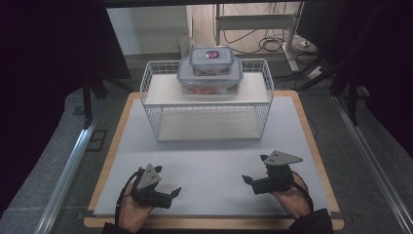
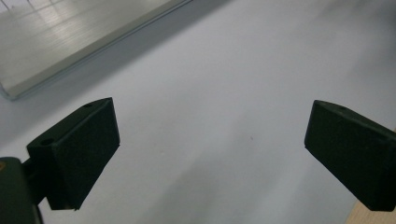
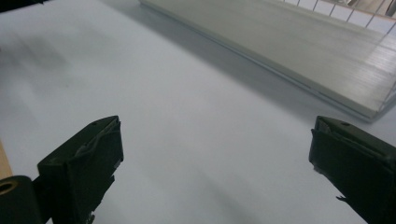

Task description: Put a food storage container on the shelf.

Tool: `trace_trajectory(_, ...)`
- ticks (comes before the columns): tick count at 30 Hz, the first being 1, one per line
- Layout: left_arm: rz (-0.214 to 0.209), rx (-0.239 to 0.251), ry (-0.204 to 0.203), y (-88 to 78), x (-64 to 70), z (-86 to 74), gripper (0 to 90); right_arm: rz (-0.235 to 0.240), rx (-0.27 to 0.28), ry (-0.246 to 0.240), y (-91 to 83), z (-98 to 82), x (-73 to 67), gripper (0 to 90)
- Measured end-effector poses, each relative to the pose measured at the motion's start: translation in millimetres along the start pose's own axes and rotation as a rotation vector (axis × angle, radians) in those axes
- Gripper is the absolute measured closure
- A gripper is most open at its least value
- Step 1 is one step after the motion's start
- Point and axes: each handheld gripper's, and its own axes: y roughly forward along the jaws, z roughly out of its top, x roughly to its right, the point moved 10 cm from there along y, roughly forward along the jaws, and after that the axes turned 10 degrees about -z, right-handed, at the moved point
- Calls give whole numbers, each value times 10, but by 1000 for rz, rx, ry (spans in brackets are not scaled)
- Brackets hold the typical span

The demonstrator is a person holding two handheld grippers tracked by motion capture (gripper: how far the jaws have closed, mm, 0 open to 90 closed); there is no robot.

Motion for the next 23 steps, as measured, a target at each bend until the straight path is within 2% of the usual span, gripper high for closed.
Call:
trace_trajectory(7, 18, -36, -19, -6, -20, -156, 31, -14, -44, -23, 21, -184, -10, 26)
trace_trajectory(11, 31, -58, -24, -2, -27, -211, 33, -10, -64, -20, 35, -243, -20, 27)
trace_trajectory(17, 18, -75, -39, 13, 10, -277, 34, -2, -121, -16, 78, -379, -21, 34)
trace_trajectory(23, 6, -66, -45, 16, 16, -264, 35, 0, -139, -19, 102, -418, -8, 37)
